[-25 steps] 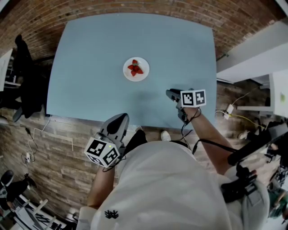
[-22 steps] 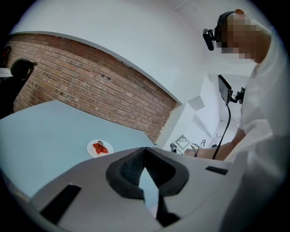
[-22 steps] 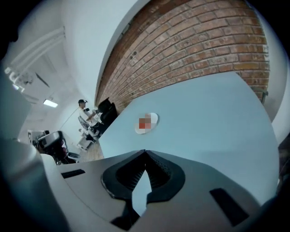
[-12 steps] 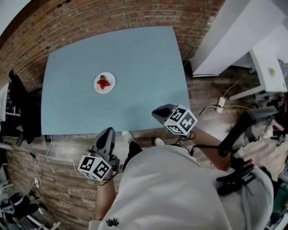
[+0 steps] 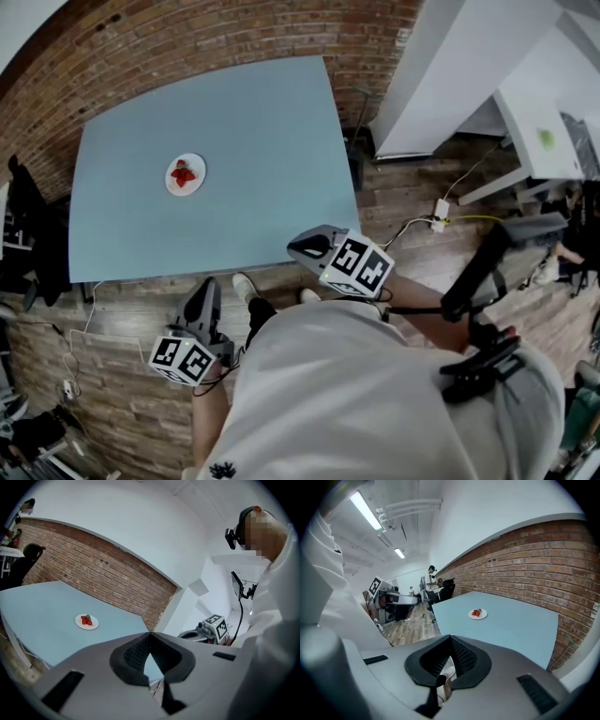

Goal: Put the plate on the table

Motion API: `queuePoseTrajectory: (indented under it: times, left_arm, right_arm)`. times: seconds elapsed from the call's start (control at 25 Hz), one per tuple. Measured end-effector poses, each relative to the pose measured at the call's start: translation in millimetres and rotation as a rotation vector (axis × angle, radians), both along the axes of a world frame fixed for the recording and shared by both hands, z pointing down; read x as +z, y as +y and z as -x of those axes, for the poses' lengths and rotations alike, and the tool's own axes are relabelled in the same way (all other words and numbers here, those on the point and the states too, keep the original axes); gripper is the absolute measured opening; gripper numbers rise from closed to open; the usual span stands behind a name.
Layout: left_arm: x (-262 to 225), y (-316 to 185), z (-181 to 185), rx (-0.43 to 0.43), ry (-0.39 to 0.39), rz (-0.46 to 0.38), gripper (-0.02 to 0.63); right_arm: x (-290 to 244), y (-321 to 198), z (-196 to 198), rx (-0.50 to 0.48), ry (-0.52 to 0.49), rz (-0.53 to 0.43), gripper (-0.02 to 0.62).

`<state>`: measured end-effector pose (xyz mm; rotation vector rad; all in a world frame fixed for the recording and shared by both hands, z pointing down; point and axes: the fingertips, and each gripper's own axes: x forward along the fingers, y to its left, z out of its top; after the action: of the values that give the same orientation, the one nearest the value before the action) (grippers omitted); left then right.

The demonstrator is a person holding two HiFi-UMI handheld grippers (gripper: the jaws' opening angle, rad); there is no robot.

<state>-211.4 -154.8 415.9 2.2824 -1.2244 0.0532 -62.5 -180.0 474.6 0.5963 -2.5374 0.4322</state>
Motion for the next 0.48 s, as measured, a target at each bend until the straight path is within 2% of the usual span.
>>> queuePoseTrajectory:
  times: [0.24, 0.48]
  left_arm:
    - [-2.8, 12.1, -20.4, 0.011, -0.004, -0.009, 0.002]
    - [-4.1, 20.2, -22.3, 0.012, -0.010, -0.013, 0.002]
  right_arm:
    - [-13.9, 13.3, -14.5, -0.009, -0.026, -0.034, 0.008]
    - [-22.4, 21.0, -15.9, -0.019, -0.040, -0.055, 0.008]
